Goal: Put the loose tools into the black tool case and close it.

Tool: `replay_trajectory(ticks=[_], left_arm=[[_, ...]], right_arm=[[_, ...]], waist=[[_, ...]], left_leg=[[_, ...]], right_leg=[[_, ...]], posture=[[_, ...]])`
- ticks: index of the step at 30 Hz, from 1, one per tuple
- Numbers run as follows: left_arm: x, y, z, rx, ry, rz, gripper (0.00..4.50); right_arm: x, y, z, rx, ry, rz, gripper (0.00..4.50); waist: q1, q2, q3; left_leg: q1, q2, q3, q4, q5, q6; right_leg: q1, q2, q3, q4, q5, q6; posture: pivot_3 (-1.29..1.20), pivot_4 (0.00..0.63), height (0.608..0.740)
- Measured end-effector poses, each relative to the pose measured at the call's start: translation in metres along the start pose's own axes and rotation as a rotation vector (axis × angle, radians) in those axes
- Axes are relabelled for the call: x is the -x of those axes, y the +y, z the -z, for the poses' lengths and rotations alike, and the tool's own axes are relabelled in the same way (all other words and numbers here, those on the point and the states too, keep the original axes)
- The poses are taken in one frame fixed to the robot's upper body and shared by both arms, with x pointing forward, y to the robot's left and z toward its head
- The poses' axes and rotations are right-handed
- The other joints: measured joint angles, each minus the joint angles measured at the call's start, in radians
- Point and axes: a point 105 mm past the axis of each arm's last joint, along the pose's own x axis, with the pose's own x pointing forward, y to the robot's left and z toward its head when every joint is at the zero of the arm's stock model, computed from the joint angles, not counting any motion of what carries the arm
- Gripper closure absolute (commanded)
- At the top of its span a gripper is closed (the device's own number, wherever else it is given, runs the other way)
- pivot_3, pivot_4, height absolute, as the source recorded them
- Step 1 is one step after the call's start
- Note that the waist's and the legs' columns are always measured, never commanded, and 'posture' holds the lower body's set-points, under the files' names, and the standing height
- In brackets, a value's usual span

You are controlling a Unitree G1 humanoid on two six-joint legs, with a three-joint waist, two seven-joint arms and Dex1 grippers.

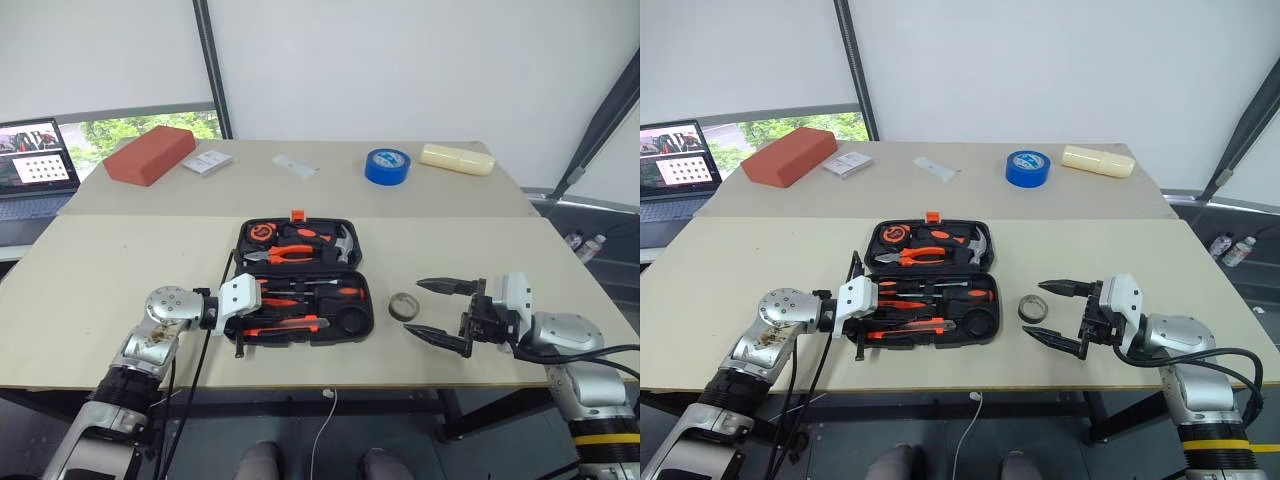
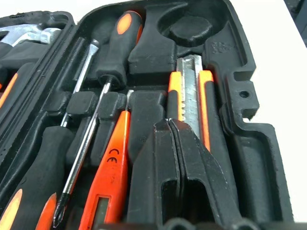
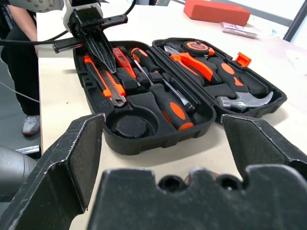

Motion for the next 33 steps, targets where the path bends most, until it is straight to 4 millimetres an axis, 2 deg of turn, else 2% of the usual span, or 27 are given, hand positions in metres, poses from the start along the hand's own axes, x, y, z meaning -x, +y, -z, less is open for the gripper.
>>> replay_trajectory(ticks=[2, 5, 7, 11, 13, 15, 18, 19, 21, 23, 24, 26, 29, 33], left_arm=[[0.001, 0.001, -0.002, -0.001, -0.032, -0.015, 4.43], [-0.001, 0.000, -0.010, 0.078, -0.189, -0.083, 3.70], [0.008, -0.002, -0.018, 0.095, -0.280, -0.114, 2.97], [0.054, -0.004, -0.037, 0.048, -0.383, -0.205, 1.38], [0.077, -0.015, -0.041, 0.041, -0.388, -0.244, 0.56], [0.089, -0.030, -0.037, 0.060, -0.377, -0.263, 0.06], [0.098, -0.054, -0.020, 0.131, -0.309, -0.262, 0.06], [0.105, -0.062, -0.012, 0.179, -0.286, -0.277, 0.06], [0.111, -0.067, -0.007, 0.219, -0.281, -0.302, 0.06], [0.118, -0.068, -0.009, 0.225, -0.294, -0.326, 0.06], [0.119, -0.068, -0.015, 0.214, -0.313, -0.331, 0.06], [0.113, -0.068, -0.030, 0.182, -0.362, -0.305, 0.06], [0.100, -0.071, -0.041, 0.163, -0.387, -0.251, 0.06], [0.091, -0.074, -0.041, 0.174, -0.392, -0.222, 0.06]], right_arm=[[0.000, 0.000, 0.000, -0.001, 0.001, 0.002, 0.00], [0.004, -0.001, 0.001, -0.004, 0.004, 0.022, 0.00], [0.013, -0.002, 0.003, -0.008, 0.023, 0.043, 0.00], [0.045, -0.003, 0.016, -0.036, 0.101, 0.114, 0.00], [0.061, -0.001, 0.025, -0.043, 0.133, 0.161, 0.00], [0.074, 0.003, 0.036, -0.059, 0.170, 0.196, 0.00], [0.084, 0.006, 0.046, -0.076, 0.200, 0.219, 0.00], [0.084, 0.005, 0.048, -0.075, 0.209, 0.221, 0.00], [0.082, 0.005, 0.047, -0.067, 0.212, 0.211, 0.00], [0.070, 0.000, 0.041, -0.056, 0.204, 0.184, 0.00], [0.053, -0.007, 0.032, -0.049, 0.210, 0.136, 0.00], [0.026, -0.014, 0.012, -0.008, 0.242, 0.040, 0.00], [0.000, -0.017, -0.002, 0.018, 0.340, -0.063, 0.00], [-0.015, -0.014, 0.009, -0.036, 0.475, -0.131, 0.00]], waist=[[-0.003, 0.001, -0.001], [-0.003, 0.000, 0.000], [0.000, -0.002, 0.001], [0.002, -0.003, 0.002], [0.001, -0.003, 0.002], [-0.003, -0.002, 0.002], [-0.011, -0.003, 0.002], [-0.016, -0.003, 0.002], [-0.018, -0.004, 0.003], [-0.019, -0.004, 0.004], [-0.021, -0.003, 0.005], [-0.022, -0.002, 0.006], [-0.015, -0.004, 0.006], [-0.004, -0.005, 0.005]], left_leg=[[0.000, 0.000, 0.000, -0.001, 0.000, 0.000], [-0.002, 0.000, 0.000, 0.000, 0.000, 0.000], [-0.004, 0.000, 0.000, 0.000, 0.000, 0.000], [-0.004, 0.000, 0.000, -0.001, -0.001, 0.001], [-0.004, 0.000, 0.000, -0.002, -0.001, 0.001], [-0.003, 0.000, 0.000, -0.002, -0.001, 0.001], [-0.002, 0.000, 0.000, -0.002, -0.003, -0.001], [-0.002, 0.000, 0.001, -0.002, -0.007, -0.008], [-0.001, 0.000, 0.000, -0.002, -0.007, -0.008], [0.001, 0.000, 0.001, -0.002, -0.008, -0.009], [0.000, -0.001, 0.002, -0.001, -0.008, -0.009], [-0.001, -0.001, 0.003, -0.001, -0.008, -0.009], [-0.002, -0.001, 0.003, -0.002, -0.008, -0.009], [-0.013, -0.001, 0.003, -0.002, -0.007, -0.007]], right_leg=[[0.000, 0.000, 0.000, 0.000, 0.000, 0.000], [-0.002, 0.000, 0.000, 0.000, 0.000, 0.000], [-0.003, 0.000, 0.000, 0.000, 0.001, 0.002], [-0.003, 0.000, 0.000, -0.001, 0.003, 0.001], [-0.003, 0.000, 0.000, -0.002, -0.001, 0.000], [-0.003, -0.001, 0.000, -0.002, -0.003, -0.002], [-0.003, -0.001, 0.000, -0.001, -0.003, -0.002], [-0.003, -0.002, 0.000, -0.001, -0.003, -0.003], [-0.004, -0.002, -0.001, -0.001, -0.003, -0.003], [-0.008, -0.004, -0.001, -0.001, -0.003, -0.003], [-0.009, -0.005, -0.001, -0.001, -0.002, -0.003], [-0.011, -0.006, 0.000, -0.001, -0.002, -0.004], [-0.012, -0.005, -0.001, -0.001, -0.002, -0.004], [-0.018, -0.005, 0.000, -0.001, 0.000, -0.009]], posture=[[0.00, 0.150, 0.740], [0.00, 0.150, 0.740], [0.00, 0.150, 0.740], [0.00, 0.150, 0.740], [0.00, 0.150, 0.740], [0.00, 0.150, 0.740], [0.00, 0.150, 0.740], [0.00, 0.150, 0.740], [0.00, 0.150, 0.740], [0.00, 0.150, 0.740], [0.00, 0.150, 0.740], [0.00, 0.150, 0.740], [0.00, 0.150, 0.740], [0.00, 0.150, 0.740]])
